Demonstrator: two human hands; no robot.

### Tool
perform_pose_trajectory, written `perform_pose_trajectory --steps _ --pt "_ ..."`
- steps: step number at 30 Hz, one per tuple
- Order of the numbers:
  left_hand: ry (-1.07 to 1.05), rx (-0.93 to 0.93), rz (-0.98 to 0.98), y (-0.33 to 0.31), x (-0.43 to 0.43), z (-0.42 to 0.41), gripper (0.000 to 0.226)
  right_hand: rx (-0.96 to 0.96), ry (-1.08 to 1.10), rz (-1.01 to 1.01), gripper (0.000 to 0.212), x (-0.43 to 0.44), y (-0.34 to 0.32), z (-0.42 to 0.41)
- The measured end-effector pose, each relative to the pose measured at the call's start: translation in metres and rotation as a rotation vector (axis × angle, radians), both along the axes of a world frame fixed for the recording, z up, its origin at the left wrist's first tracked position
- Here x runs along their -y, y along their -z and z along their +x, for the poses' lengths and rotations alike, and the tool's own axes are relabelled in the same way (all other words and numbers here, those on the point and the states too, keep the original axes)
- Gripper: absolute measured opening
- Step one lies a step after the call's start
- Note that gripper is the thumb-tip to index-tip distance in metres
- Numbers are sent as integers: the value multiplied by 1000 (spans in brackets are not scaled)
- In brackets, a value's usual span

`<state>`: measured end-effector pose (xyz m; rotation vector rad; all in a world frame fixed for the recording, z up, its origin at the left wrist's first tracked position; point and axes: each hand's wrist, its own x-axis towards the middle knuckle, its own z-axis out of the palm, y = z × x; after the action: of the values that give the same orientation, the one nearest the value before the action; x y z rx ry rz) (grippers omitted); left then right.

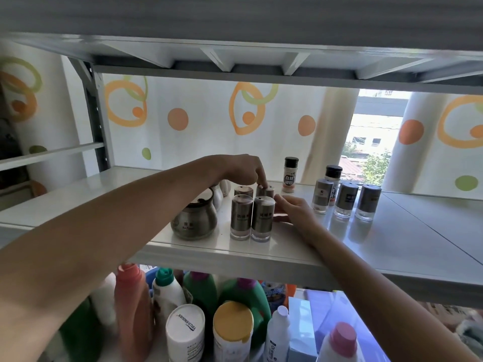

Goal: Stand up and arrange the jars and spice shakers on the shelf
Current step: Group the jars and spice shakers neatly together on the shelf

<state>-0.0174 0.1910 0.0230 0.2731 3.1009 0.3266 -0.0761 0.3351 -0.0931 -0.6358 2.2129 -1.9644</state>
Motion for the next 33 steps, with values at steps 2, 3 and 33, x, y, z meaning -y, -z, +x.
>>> perform_pose_trajectory --steps 2,3,33 --pt "3 -11 5 0 2 2 62 -1 -12 -2 33 1 0 2" --pt "4 -16 10 0 2 3 62 -2 -17 -6 33 1 1 3" --pt "14 -64 39 2 1 10 59 11 -25 -20 31 -2 2 6"
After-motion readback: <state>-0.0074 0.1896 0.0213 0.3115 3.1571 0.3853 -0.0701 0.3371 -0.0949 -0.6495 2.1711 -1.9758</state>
